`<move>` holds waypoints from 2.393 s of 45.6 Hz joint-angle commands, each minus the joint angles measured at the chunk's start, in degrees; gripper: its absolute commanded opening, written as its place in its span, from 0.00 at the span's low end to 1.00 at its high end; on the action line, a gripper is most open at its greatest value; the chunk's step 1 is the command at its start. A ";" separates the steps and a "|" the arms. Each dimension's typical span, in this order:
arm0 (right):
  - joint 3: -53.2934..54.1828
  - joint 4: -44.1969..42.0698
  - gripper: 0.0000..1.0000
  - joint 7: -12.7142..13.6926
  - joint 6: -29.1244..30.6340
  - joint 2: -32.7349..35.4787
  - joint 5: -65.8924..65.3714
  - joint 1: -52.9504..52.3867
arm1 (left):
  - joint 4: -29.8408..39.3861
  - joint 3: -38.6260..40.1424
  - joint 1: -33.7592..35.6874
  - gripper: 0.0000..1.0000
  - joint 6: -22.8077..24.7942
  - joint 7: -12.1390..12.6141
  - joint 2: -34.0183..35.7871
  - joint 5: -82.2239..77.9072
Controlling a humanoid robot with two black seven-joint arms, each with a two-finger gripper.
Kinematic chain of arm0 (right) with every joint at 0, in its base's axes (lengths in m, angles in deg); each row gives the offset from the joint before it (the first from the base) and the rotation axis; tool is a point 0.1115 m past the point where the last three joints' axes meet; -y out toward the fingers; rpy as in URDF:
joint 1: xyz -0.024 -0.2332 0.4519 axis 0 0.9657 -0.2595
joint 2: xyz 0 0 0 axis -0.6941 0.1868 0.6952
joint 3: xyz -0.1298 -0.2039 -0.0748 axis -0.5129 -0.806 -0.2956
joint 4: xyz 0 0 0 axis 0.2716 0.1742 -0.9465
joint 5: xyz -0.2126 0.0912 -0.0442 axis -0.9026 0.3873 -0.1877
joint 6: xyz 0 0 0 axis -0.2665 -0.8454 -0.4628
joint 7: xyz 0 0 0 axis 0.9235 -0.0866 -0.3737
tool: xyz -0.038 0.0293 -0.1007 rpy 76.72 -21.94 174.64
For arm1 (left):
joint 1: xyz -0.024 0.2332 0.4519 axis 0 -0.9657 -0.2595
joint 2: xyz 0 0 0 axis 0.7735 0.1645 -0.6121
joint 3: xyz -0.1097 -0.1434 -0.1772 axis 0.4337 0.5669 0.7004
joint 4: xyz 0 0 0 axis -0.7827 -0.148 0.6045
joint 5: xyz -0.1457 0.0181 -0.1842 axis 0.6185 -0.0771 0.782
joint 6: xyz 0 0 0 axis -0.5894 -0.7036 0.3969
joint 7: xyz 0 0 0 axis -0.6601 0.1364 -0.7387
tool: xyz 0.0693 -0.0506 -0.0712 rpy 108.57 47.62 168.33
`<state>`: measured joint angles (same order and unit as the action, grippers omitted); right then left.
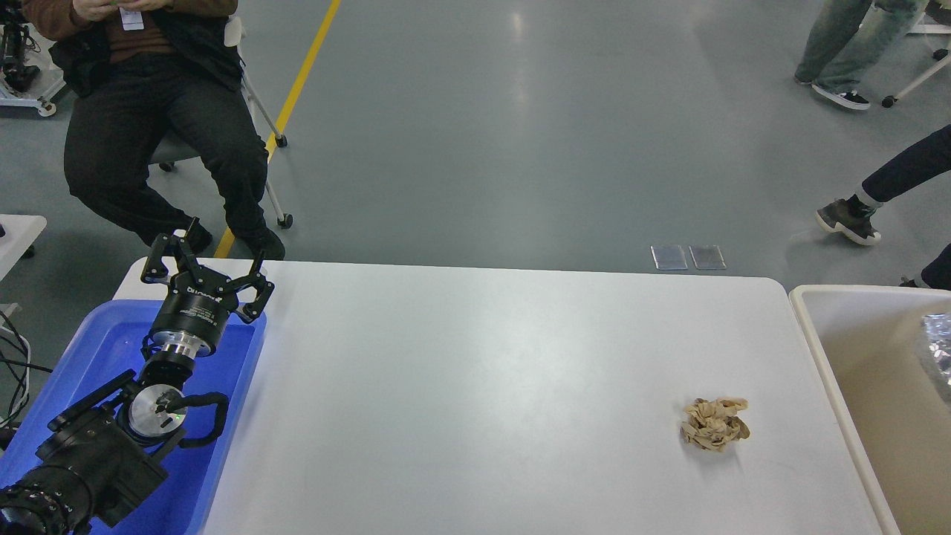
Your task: Tidy desktop
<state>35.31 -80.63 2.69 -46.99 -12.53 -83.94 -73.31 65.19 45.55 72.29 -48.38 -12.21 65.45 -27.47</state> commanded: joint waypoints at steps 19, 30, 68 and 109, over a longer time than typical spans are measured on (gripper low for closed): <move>0.73 -0.10 1.00 1.31 -2.42 -4.25 0.58 -1.12 | 0.00 0.00 0.00 1.00 -0.04 0.00 0.00 -0.01; 0.81 -0.28 1.00 1.13 -2.51 -3.90 0.84 -3.58 | 0.00 0.00 0.00 1.00 -0.04 0.00 0.00 -0.01; 40.98 6.13 1.00 14.58 19.29 -14.17 21.76 -27.49 | 0.00 0.00 0.00 1.00 -0.04 0.00 0.00 -0.01; 49.33 33.20 1.00 14.05 19.82 -31.06 24.22 -16.68 | 0.00 0.00 0.00 1.00 -0.04 0.00 0.00 -0.01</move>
<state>81.48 -57.47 16.99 -27.44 -42.39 -59.75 -95.61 65.19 45.55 72.29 -48.43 -12.21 65.46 -27.47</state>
